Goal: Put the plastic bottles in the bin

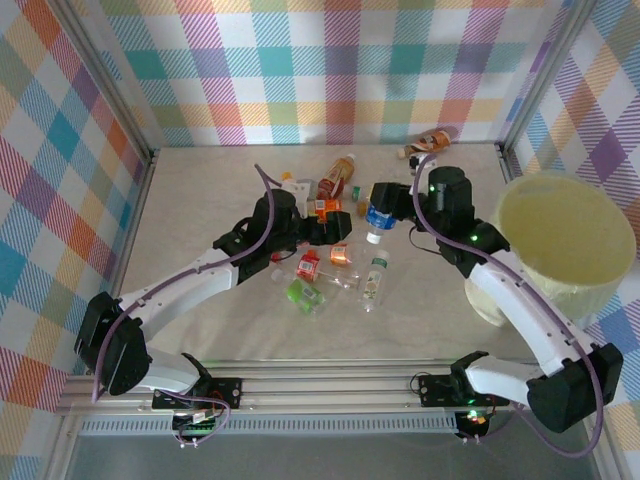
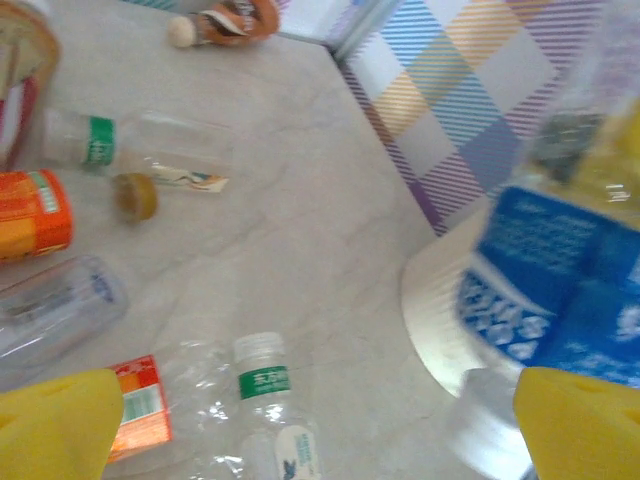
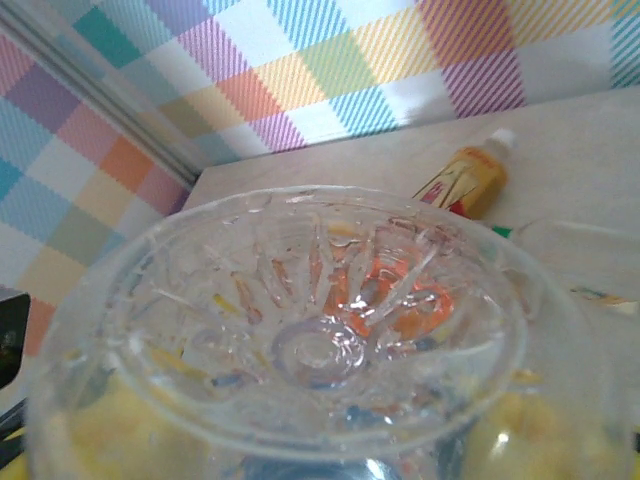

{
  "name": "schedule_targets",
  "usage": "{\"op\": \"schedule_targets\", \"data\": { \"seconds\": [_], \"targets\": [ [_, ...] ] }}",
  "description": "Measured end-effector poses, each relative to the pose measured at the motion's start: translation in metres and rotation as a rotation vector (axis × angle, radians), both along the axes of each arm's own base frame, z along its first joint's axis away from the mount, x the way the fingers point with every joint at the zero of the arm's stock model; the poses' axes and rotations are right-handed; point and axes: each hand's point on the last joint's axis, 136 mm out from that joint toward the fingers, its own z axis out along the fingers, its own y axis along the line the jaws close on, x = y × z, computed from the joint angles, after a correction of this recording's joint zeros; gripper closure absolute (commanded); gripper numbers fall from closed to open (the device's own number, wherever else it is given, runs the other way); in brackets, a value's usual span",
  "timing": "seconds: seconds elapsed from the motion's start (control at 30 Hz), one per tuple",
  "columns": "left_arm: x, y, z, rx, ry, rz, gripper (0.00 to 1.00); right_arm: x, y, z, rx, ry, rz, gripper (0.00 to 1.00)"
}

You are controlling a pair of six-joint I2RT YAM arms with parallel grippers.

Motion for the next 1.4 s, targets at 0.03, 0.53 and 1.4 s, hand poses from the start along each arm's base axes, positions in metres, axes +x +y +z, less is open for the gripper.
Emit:
{"op": "schedule_targets", "data": {
  "seconds": [0.03,0.53,1.4],
  "targets": [
    [0.0,0.003,-0.002,0.006,0.004,0.012,0.0,-0.001,-0.006,0.005,-0.013,-0.019,-0.015,0.6],
    [0.003,0.031,-0.011,-0.013,0.021,0.17,0.0,-0.027,-0.111,0.104,-0.14,-0.3,-0.302,0.67],
    [0.0,0.008,0.01,-0.09,-0.025,0.051,0.0,-0.061,-0.293,0.06,-0.598,0.127,-0.84,0.59]
  ]
}}
